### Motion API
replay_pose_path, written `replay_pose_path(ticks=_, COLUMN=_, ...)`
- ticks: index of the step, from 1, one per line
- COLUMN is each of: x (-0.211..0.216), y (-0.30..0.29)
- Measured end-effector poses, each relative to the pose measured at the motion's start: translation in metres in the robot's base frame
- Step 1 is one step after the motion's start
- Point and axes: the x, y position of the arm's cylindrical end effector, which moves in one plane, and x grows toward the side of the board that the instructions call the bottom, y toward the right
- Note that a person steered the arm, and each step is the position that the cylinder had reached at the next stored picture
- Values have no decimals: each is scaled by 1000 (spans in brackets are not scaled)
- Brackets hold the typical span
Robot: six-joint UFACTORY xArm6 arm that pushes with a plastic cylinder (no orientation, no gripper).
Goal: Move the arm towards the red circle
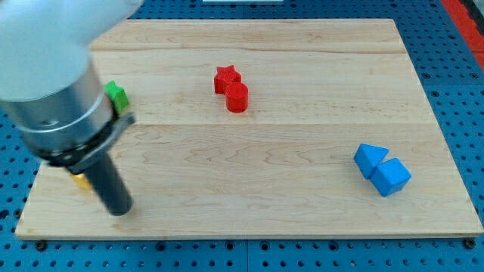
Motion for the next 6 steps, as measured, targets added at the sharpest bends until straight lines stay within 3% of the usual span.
replay_pose_path(ticks=2, x=-41, y=-20)
replay_pose_path(ticks=4, x=-46, y=-1)
replay_pose_path(ticks=5, x=-47, y=85)
replay_pose_path(ticks=6, x=-90, y=179)
